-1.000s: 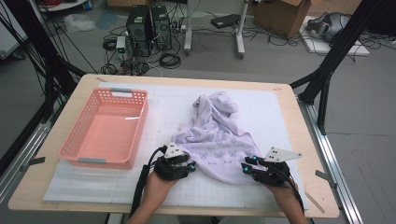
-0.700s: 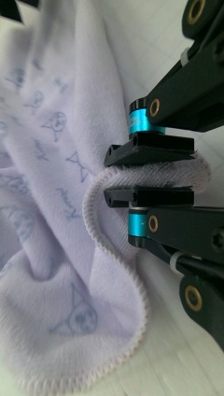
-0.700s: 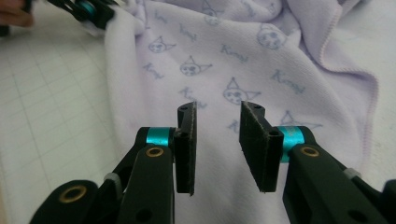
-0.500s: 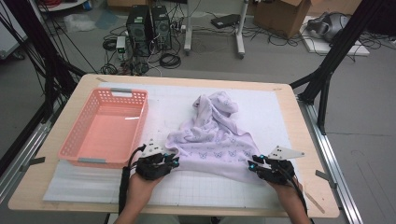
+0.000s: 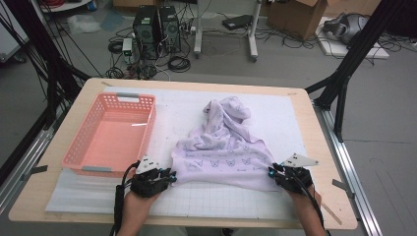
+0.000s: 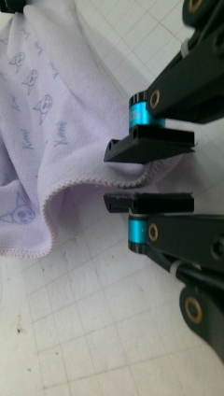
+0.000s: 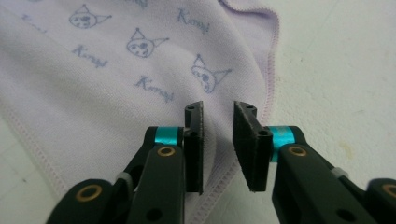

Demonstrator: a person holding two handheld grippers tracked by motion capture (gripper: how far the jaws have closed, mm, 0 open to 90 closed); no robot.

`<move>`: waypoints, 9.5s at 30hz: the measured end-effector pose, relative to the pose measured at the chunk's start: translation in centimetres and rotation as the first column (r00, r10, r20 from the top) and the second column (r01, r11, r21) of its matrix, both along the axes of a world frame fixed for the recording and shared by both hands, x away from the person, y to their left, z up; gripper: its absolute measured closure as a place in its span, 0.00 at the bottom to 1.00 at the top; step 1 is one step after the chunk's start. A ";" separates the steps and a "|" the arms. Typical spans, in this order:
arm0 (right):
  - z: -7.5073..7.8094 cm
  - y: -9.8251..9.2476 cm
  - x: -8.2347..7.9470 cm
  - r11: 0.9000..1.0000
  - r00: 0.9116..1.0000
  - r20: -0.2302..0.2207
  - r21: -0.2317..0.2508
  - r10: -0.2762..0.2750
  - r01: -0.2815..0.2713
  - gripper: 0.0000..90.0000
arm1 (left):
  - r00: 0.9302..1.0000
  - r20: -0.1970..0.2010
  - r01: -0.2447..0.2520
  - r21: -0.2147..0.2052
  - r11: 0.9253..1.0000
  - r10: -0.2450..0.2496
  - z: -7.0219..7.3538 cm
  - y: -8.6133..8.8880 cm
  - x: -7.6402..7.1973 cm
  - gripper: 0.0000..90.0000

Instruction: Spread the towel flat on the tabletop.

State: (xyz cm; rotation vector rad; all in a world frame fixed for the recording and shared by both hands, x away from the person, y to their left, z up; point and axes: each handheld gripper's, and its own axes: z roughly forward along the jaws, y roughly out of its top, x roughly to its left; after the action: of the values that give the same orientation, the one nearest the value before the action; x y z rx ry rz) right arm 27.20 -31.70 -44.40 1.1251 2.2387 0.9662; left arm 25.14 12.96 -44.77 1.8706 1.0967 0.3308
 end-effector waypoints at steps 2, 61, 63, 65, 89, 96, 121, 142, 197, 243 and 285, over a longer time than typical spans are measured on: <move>0.2 -0.2 -0.5 0.999 1.000 0.007 0.032 -0.021 0.021 0.66 | 1.000 0.007 0.010 -0.014 1.000 -0.010 0.1 0.0 -0.3 0.68; 1.3 -5.0 -5.4 0.988 0.999 -0.047 0.156 -0.005 0.013 0.69 | 0.999 0.007 0.039 -0.097 0.995 -0.039 0.3 -0.4 2.3 0.52; 1.5 -4.5 -4.1 0.988 1.000 -0.014 0.154 -0.005 0.008 0.69 | 0.999 0.000 0.037 -0.098 0.994 -0.037 0.3 -0.8 3.0 0.52; 1.8 -3.8 -2.3 0.989 1.000 0.010 0.145 -0.006 0.004 0.68 | 0.999 0.009 0.038 -0.077 0.996 -0.037 0.4 -1.4 4.0 0.52; 0.9 -4.2 2.6 0.996 0.996 -0.092 0.091 -0.003 0.011 0.96 | 0.999 -0.031 -0.014 -0.138 0.990 0.010 -0.1 -3.2 7.9 0.58; 1.4 -5.6 1.0 0.989 0.995 -0.052 0.120 -0.081 0.086 0.84 | 1.000 -0.031 -0.001 -0.126 0.992 -0.003 0.0 -3.7 7.7 0.58; 0.4 -3.4 2.0 0.990 0.999 -0.017 0.141 -0.027 0.029 0.65 | 0.991 -0.011 0.136 0.130 0.982 -0.136 0.1 -11.1 11.0 0.70; 1.2 -2.5 -2.6 0.970 0.971 -0.133 0.163 0.201 -0.179 0.85 | 0.972 0.028 0.234 0.009 0.972 -0.235 0.8 -5.4 1.4 0.89; 1.2 -5.1 -1.3 0.985 0.991 -0.075 0.143 0.110 -0.099 0.93 | 0.982 0.073 0.174 -0.006 0.985 -0.173 1.4 -3.5 3.1 0.88; 0.7 5.3 9.9 0.969 0.961 -0.142 0.105 0.238 -0.224 0.97 | 0.991 0.019 0.128 0.053 0.990 -0.129 0.6 -2.5 3.8 0.94; 0.9 -3.1 9.1 0.990 0.995 -0.086 0.130 -0.047 0.058 0.68 | 0.995 -0.062 0.082 0.116 0.990 -0.075 0.4 -10.7 13.9 0.94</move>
State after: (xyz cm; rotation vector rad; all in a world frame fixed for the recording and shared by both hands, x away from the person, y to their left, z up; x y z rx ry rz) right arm 36.27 -34.78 -43.52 1.2975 2.2252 1.0785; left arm 39.00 2.30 -44.32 2.0342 1.0583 0.3042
